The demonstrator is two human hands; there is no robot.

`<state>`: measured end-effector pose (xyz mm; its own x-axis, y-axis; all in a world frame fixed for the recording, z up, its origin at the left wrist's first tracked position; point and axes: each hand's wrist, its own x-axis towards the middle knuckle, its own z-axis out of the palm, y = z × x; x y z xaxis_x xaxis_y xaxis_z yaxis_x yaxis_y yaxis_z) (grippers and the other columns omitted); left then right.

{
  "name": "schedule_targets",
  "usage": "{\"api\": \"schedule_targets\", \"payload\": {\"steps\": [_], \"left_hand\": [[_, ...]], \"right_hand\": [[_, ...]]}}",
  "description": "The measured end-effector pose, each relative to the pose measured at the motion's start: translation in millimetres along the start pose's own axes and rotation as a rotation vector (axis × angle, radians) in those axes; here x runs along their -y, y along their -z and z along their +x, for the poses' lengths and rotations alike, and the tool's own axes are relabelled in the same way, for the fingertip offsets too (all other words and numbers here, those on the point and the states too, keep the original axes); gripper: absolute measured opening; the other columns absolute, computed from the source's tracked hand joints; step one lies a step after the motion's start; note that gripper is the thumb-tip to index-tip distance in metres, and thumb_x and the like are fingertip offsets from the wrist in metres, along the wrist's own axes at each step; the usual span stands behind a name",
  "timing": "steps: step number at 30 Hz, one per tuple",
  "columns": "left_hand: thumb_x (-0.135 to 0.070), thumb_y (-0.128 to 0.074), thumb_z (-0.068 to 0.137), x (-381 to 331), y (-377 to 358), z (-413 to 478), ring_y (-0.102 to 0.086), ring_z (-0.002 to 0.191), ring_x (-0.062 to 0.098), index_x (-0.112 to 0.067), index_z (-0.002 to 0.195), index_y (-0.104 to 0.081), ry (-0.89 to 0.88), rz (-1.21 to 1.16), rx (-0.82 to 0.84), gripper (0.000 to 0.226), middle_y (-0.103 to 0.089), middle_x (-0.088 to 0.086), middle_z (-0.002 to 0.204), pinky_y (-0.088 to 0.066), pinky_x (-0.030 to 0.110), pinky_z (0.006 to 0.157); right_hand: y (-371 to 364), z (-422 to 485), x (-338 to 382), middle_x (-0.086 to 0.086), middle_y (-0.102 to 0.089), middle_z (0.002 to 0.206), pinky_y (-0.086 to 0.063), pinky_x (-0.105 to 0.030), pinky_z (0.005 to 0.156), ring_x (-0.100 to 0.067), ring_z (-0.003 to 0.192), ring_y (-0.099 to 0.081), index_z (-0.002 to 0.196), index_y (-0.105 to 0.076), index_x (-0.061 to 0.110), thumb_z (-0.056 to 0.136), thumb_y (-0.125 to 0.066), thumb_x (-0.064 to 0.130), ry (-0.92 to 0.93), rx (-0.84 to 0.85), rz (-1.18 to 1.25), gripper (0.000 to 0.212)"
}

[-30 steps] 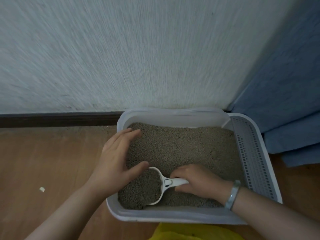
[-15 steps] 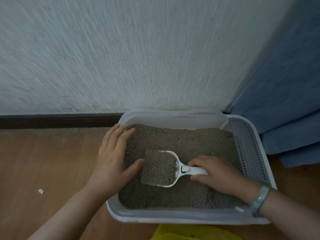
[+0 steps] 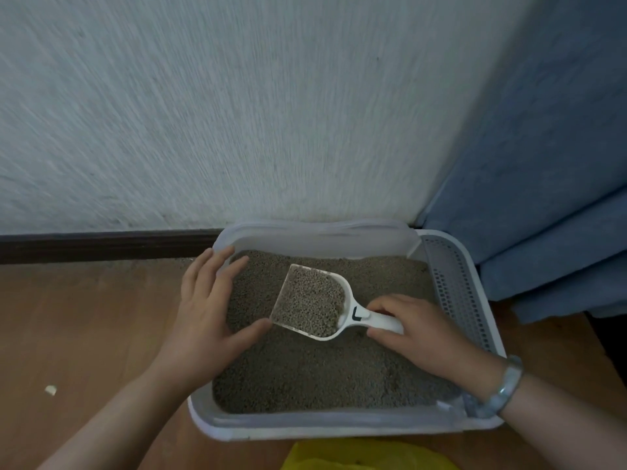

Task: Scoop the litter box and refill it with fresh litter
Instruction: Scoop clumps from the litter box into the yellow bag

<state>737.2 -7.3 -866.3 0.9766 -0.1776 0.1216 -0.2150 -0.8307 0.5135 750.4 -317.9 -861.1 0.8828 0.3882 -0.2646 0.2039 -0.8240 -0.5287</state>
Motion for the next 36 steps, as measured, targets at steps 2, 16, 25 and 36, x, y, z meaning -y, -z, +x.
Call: {"api": "schedule_targets", "payload": {"steps": [2,16,25,36], "left_hand": [[-0.067,-0.053,0.071,-0.2,0.0,0.3,-0.007,0.144,0.021,-0.021,0.141,-0.036,0.0,-0.005,0.001,0.086,-0.026,-0.002,0.151,-0.015,0.042,0.112],[-0.069,-0.052,0.068,-3.2,3.7,-0.5,0.0,0.143,0.014,-0.025,0.141,-0.034,-0.002,-0.03,0.007,0.087,-0.02,-0.02,0.143,-0.015,0.041,0.111],[-0.07,-0.051,0.068,-4.1,4.8,-1.3,0.002,0.143,0.012,-0.025,0.142,-0.033,0.014,-0.031,0.018,0.088,-0.025,-0.009,0.149,-0.012,0.037,0.112],[-0.074,-0.045,0.068,-0.3,11.0,-7.6,0.01,0.144,0.003,-0.027,0.147,-0.022,0.005,-0.026,0.089,0.095,-0.012,-0.011,0.154,-0.005,0.031,0.114]], "right_hand": [[-1.2,-2.4,2.2,0.022,-0.057,0.097,-0.047,-0.029,0.074,-0.003,0.086,-0.056,0.108,-0.061,0.034,0.084,-0.062,0.041,-0.007,-0.032,-0.013,0.025],[0.3,-21.3,10.7,0.014,-0.063,0.088,-0.048,-0.027,0.064,-0.004,0.073,-0.057,0.103,-0.064,0.032,0.084,-0.06,0.039,-0.084,-0.111,-0.073,0.021],[0.9,-26.6,12.6,0.017,-0.061,0.085,-0.049,-0.028,0.065,-0.002,0.073,-0.056,0.101,-0.064,0.036,0.083,-0.061,0.04,-0.071,-0.092,-0.057,0.018],[4.2,-45.0,12.9,0.018,-0.06,0.085,-0.045,-0.025,0.063,-0.003,0.075,-0.055,0.099,-0.063,0.036,0.083,-0.063,0.04,-0.091,-0.091,-0.038,0.016]]}}
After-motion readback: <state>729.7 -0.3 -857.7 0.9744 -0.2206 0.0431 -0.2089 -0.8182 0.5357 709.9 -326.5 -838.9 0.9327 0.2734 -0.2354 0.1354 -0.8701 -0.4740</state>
